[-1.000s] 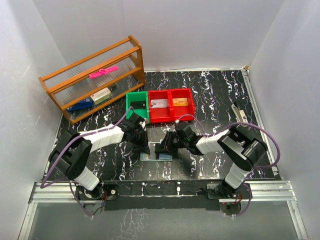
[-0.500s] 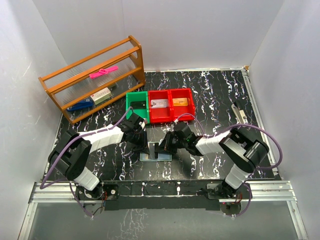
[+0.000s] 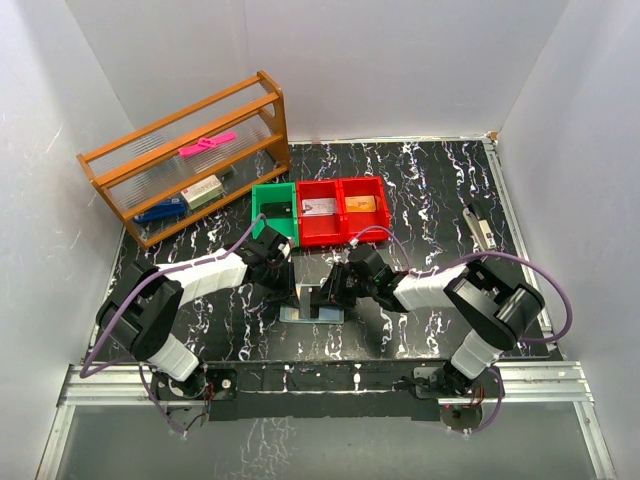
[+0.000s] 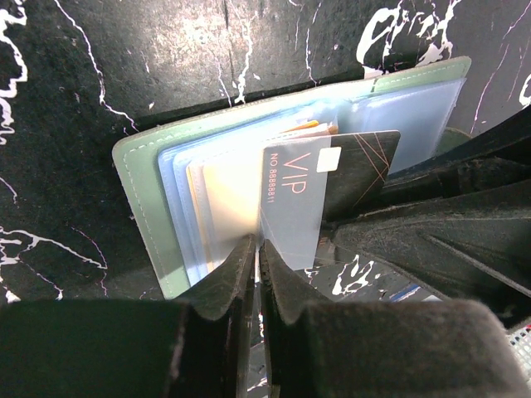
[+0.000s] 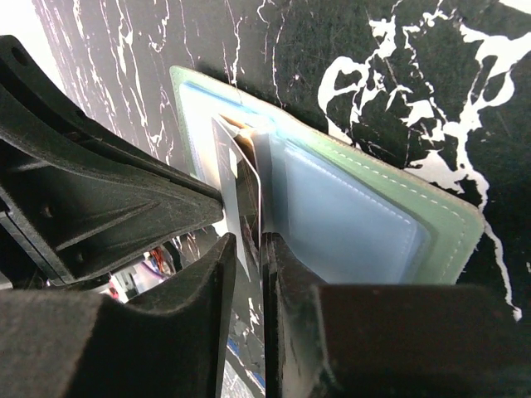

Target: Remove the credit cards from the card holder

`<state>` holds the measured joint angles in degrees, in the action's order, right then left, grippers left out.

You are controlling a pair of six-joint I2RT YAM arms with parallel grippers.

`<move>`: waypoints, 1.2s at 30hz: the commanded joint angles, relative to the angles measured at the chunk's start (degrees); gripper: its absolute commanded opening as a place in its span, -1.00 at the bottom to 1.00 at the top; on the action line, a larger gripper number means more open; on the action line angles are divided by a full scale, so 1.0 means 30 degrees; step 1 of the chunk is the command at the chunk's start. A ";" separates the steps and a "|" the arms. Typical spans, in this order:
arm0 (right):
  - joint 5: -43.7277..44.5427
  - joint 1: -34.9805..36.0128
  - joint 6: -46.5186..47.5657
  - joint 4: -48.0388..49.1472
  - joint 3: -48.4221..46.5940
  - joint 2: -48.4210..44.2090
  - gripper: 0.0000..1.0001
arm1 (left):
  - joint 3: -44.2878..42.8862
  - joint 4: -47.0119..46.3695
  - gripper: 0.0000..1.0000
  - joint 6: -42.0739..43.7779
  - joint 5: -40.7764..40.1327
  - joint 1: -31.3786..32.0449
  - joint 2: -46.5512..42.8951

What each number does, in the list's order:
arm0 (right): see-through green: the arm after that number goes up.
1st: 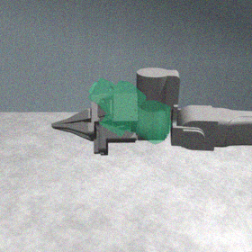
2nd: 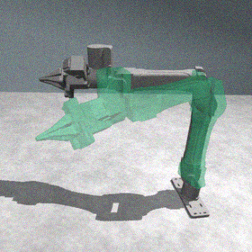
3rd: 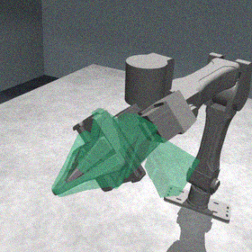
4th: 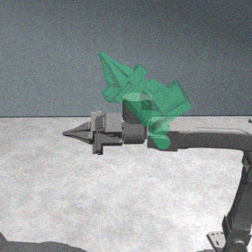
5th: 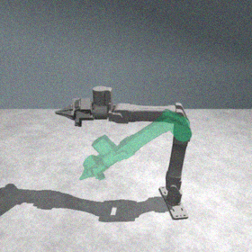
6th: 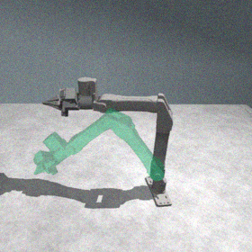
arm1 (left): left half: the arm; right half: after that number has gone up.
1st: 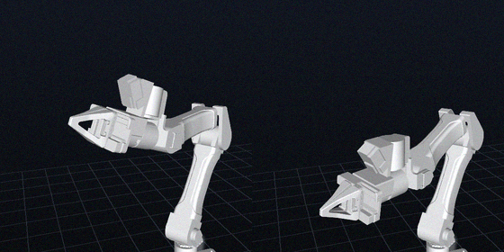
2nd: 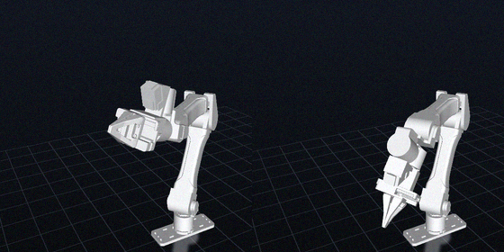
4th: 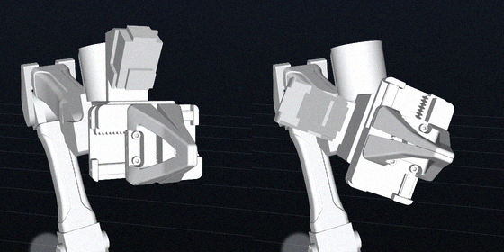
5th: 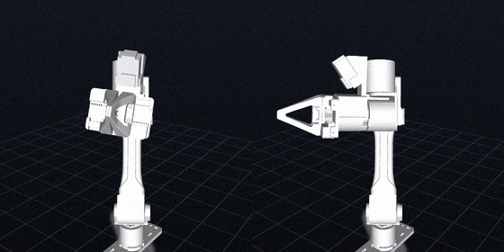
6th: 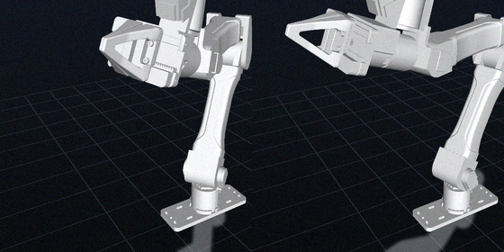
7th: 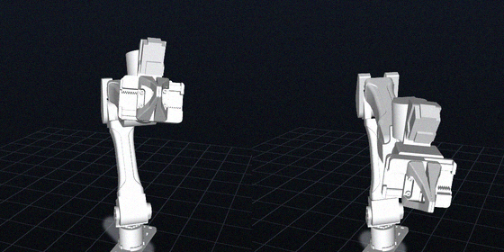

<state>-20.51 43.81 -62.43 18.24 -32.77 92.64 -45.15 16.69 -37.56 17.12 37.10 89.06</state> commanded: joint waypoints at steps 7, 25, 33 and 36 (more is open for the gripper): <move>0.0956 0.0030 0.0365 -0.0425 -0.0505 -0.0994 -1.00 | 0.0619 0.1163 -0.87 0.0070 -0.1131 0.0084 -0.0131; 0.1967 0.0017 0.3594 -0.2624 -0.0935 -0.3932 -1.00 | 0.0964 0.0767 -0.81 -0.0275 -0.1615 0.0097 -0.1523; 0.2291 0.0064 0.5188 -0.2532 -0.0725 -0.5390 -1.00 | 0.0740 0.0455 -0.52 -0.0159 -0.2301 0.0084 -0.3441; 0.2369 0.0323 0.5380 -0.2064 -0.0612 -0.5619 -1.00 | 0.0438 0.0779 -0.46 0.0080 -0.3082 0.0084 -0.4472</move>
<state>-14.68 43.90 -49.08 8.78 -33.21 77.76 -42.94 17.17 -38.48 11.33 37.26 80.58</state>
